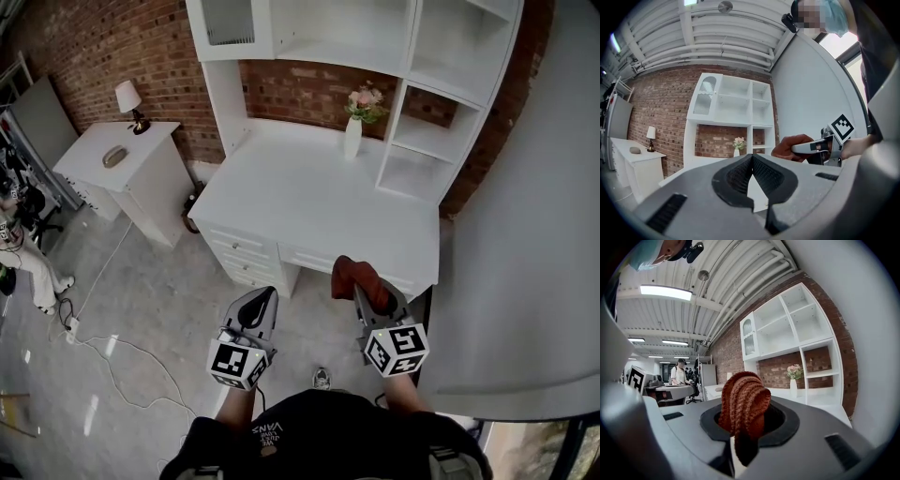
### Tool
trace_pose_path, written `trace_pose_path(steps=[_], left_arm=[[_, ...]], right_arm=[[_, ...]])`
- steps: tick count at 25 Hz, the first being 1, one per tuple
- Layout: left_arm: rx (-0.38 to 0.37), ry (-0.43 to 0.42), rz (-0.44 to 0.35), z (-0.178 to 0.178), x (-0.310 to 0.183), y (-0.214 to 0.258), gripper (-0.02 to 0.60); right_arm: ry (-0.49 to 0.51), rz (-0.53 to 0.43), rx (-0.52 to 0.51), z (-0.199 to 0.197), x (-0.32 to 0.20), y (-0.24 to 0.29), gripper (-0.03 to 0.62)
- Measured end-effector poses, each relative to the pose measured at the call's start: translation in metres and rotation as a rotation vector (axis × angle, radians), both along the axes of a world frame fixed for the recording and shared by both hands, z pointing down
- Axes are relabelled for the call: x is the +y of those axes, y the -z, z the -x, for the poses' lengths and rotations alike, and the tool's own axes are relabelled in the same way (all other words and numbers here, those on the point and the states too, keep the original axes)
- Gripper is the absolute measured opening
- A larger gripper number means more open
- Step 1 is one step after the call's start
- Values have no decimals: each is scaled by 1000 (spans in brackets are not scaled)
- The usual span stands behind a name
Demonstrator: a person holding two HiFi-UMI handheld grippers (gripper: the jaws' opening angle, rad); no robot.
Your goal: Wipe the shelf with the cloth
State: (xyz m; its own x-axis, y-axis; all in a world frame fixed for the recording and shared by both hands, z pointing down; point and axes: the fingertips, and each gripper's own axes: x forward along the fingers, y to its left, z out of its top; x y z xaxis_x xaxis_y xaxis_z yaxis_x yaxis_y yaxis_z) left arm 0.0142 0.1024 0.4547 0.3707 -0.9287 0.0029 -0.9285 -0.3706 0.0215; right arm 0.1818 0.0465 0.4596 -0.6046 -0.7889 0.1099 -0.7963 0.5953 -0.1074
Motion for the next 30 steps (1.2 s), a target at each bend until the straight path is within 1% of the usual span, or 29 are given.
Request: trace_pose_path(steps=[4,8,12,16,21,27,30], left_arm=[[3,23,-6,-12,-42,-1,8],[1,42,-3,-16,-69,-2,8],[-9,54,28,-7,-89,-13,8],[-1,52,34,9,-120,-18,8],[11,-7,27,32,-171,-20,8],[7,-104,17,69,-236,-6,8],[7,-141,9,88,-265,0,8]], right_arm=[[26,-11,0,-10,-45,2,95],[41,-17,-5,-12,-79,2,95],[48,1,-8,-3,-106,-4,95],[43,20,-8,13,-136,-14,95],[-6,11,-4,36,-177,-17,95],[-92,-4,-4,72,-226,0,95],[-119,-24,3,91,-253,11,95]])
